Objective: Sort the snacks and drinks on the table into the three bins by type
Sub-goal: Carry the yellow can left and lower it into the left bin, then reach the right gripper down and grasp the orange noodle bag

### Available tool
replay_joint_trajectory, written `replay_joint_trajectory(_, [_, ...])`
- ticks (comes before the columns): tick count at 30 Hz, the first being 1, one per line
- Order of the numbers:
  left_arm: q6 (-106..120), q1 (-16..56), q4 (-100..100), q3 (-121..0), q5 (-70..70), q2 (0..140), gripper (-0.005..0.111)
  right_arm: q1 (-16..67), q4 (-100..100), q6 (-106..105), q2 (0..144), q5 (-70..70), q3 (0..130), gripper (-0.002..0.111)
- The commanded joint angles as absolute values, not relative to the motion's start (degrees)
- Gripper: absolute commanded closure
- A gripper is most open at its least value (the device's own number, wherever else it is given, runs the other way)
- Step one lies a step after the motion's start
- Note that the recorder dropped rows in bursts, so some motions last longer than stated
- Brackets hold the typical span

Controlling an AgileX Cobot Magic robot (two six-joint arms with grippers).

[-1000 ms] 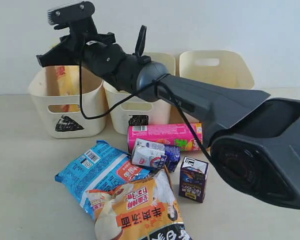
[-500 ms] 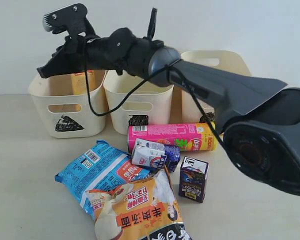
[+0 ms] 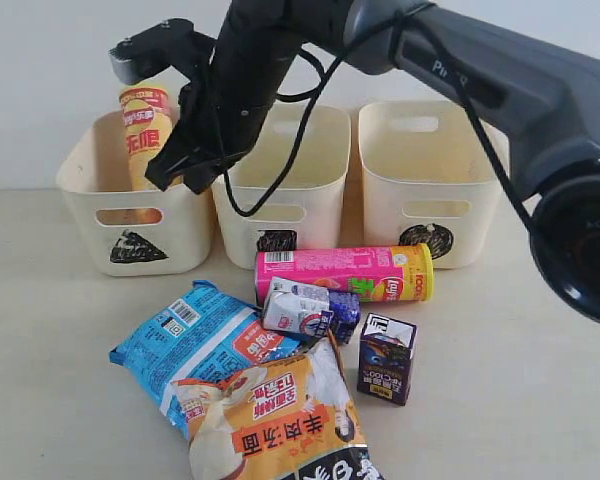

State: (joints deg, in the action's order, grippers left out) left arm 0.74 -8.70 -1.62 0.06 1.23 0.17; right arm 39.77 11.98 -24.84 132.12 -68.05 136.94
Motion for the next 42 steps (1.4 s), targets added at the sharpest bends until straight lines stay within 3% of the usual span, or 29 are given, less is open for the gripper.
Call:
replay_joint_trajectory(1, [0.5,-9.0,-2.2,0.0,1.1,0.0,0.102,41.2,10.6,-17.3,129.6,-70.0,136.1,0.108])
replay_joint_trajectory(11, [0.5,-9.0,-2.2,0.0,1.1,0.0,0.102,55.7,-14.0,-10.8,122.8,-70.0,128.4,0.108])
replay_joint_trajectory(27, [0.5,-9.0,-2.2,0.0,1.1,0.0,0.102,62.6,-6.4,-5.4,107.1,-70.0,97.3,0.106])
replay_joint_trajectory(30, [0.5,-9.0,-2.2,0.0,1.1,0.0,0.102,63.7,-6.4,-3.1,106.0,-70.0,92.2,0.092])
replay_joint_trajectory(35, [0.5,-9.0,-2.2,0.0,1.1,0.0,0.102,65.2,-6.7,3.3,105.9,-64.6,85.9,0.049])
replay_joint_trajectory(37, [0.5,-9.0,-2.2,0.0,1.1,0.0,0.102,65.7,-6.7,6.5,105.9,-60.5,84.0,0.037])
replay_joint_trajectory(42, [0.5,-9.0,-2.2,0.0,1.1,0.0,0.102,65.8,-6.5,14.5,105.9,-47.9,79.3,0.025])
